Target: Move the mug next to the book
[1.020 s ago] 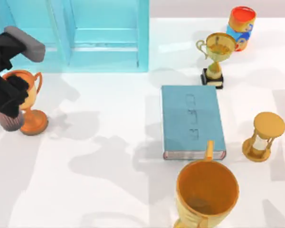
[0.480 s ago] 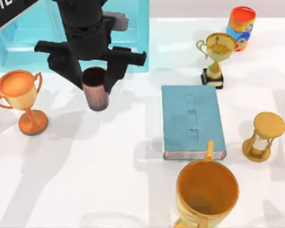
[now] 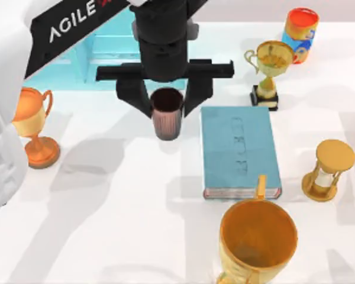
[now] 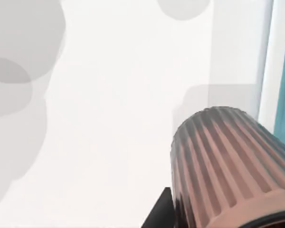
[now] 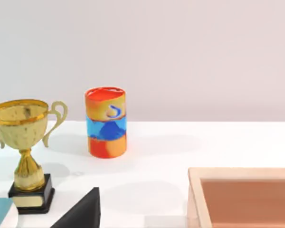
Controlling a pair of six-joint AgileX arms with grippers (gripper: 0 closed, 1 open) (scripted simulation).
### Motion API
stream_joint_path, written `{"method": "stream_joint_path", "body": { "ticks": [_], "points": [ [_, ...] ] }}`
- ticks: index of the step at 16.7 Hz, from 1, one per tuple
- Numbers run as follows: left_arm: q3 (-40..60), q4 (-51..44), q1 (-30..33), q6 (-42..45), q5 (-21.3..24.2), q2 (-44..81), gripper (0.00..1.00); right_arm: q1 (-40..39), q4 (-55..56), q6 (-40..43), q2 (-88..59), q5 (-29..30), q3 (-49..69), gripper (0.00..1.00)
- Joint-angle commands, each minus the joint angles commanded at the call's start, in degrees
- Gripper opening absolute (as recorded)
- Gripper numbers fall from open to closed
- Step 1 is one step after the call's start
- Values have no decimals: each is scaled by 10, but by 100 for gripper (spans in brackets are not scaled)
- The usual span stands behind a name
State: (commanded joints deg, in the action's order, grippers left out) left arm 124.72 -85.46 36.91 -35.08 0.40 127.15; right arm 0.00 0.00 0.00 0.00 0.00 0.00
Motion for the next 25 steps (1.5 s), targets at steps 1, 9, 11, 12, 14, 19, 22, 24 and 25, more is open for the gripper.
{"method": "stream_joint_path", "body": {
  "ticks": [1, 9, 11, 12, 14, 19, 22, 24, 25],
  "points": [
    [1, 0, 1, -2, 0, 1, 0, 0, 0, 0, 0, 0, 0, 100],
    [-35, 33, -1, 1, 0, -2, 0, 0, 0, 0, 0, 0, 0, 100],
    [-70, 66, -1, 1, 1, -4, 0, 0, 0, 0, 0, 0, 0, 100],
    [-89, 84, -1, 1, 1, -5, 0, 0, 0, 0, 0, 0, 0, 100],
    [-126, 120, -1, -1, 1, -5, 0, 0, 0, 0, 0, 0, 0, 100],
    [-159, 153, -1, 0, 0, -7, 0, 0, 0, 0, 0, 0, 0, 100],
    [-159, 153, -1, 0, 0, -7, 8, 0, 0, 0, 0, 0, 0, 100],
    [-159, 153, -1, 0, 0, -7, 23, 0, 0, 0, 0, 0, 0, 100],
    [-159, 153, -1, 0, 0, -7, 30, 0, 0, 0, 0, 0, 0, 100]
  ]
}}
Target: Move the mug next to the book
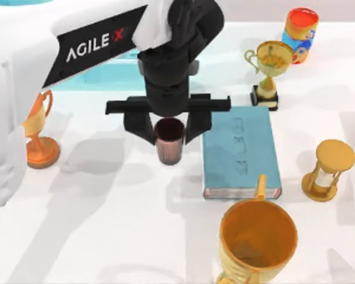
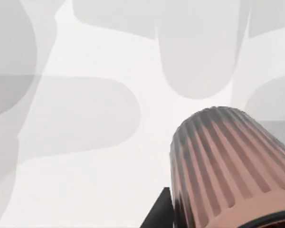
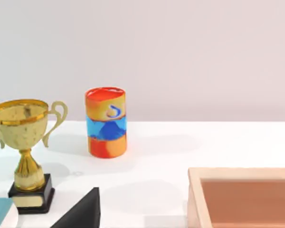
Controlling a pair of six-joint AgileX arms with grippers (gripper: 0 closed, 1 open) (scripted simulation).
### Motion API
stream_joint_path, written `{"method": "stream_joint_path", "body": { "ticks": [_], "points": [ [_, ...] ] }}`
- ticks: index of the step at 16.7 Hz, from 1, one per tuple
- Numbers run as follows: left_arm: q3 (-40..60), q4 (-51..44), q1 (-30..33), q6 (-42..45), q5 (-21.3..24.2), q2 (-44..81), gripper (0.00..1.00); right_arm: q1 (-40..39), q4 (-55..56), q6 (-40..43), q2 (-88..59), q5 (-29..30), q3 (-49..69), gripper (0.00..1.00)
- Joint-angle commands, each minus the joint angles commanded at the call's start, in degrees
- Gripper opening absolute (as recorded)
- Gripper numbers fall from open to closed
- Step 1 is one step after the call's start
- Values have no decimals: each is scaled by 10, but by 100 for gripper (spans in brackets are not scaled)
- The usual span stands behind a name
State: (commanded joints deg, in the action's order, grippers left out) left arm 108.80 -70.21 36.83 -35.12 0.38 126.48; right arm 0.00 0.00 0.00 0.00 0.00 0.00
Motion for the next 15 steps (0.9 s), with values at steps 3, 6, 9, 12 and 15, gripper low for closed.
{"method": "stream_joint_path", "body": {
  "ticks": [3, 6, 9, 12, 15],
  "points": [
    [0, 0, 0, 0, 0, 0, 53, 0, 0, 0, 0, 0, 0, 100],
    [0, 0, 0, 0, 0, 0, 75, 0, 0, 0, 0, 0, 0, 100],
    [0, 0, 0, 0, 0, 0, 98, 0, 0, 0, 0, 0, 0, 100],
    [0, 0, 0, 0, 0, 0, 100, 0, 0, 0, 0, 0, 0, 100],
    [0, 0, 0, 0, 0, 0, 100, 0, 0, 0, 0, 0, 0, 100]
  ]
}}
